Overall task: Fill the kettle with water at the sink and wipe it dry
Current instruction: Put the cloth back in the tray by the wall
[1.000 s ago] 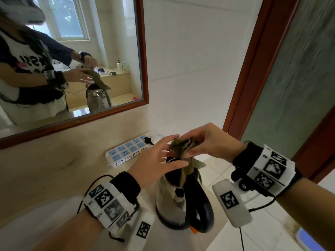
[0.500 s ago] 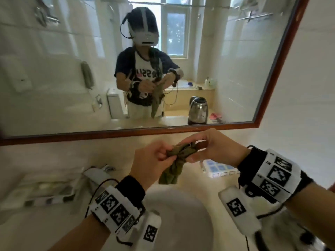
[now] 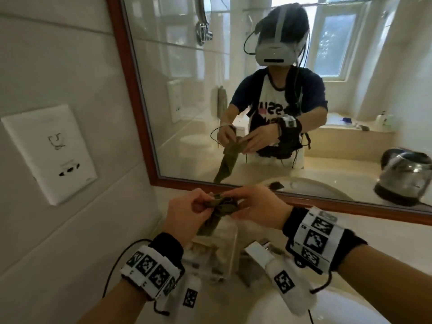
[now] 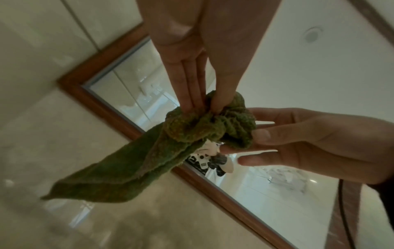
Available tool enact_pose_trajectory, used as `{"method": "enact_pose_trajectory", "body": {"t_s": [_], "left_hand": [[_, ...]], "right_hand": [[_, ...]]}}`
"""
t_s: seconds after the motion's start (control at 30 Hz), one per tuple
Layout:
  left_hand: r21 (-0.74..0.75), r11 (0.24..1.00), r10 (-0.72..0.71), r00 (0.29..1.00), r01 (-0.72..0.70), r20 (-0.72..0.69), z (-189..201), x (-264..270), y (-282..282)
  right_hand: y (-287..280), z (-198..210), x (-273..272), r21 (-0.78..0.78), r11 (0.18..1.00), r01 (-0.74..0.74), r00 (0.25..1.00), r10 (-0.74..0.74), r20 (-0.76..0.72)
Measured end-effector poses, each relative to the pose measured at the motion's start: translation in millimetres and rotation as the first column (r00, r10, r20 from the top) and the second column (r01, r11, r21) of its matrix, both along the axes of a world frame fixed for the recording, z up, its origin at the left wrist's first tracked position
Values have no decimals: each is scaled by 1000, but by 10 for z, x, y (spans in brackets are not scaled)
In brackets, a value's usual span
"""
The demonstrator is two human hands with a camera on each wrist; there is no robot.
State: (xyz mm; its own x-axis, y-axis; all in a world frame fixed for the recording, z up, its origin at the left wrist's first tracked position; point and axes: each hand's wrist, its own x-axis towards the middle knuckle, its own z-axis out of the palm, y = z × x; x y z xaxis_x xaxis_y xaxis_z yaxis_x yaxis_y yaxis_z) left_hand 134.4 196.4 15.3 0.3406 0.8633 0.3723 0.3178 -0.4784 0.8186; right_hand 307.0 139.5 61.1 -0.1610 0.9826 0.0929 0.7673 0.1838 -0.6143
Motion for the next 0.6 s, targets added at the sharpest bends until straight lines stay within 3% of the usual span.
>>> {"method": "enact_pose_trajectory", "body": {"t_s": [0.1,0.23,0.4,0.47,0.6], "left_hand": [[-84,995,44,999,-47,-31,-241,-155,319],[-238,969,38,993,-64,-113,-716,-290,542],[-370,928,-114,976,37,-188,-1178,-415,661],[-360,931,-137,968,53,-212,-1218,-408,684],[-293,955,-108,964,33,-244,-925,-273,586]], "right_hand": [[436,-283,-200,-17,1000,17,1000,-16,16],[798,-787,-345,-191,981,19,992,6,129],[951,-1123,-386,-381,924,21,972,70,224],[938,-1148,-356,-395,918,36,973,59,225],[773,-1031,-257,-350,935,52,963,45,264]]}}
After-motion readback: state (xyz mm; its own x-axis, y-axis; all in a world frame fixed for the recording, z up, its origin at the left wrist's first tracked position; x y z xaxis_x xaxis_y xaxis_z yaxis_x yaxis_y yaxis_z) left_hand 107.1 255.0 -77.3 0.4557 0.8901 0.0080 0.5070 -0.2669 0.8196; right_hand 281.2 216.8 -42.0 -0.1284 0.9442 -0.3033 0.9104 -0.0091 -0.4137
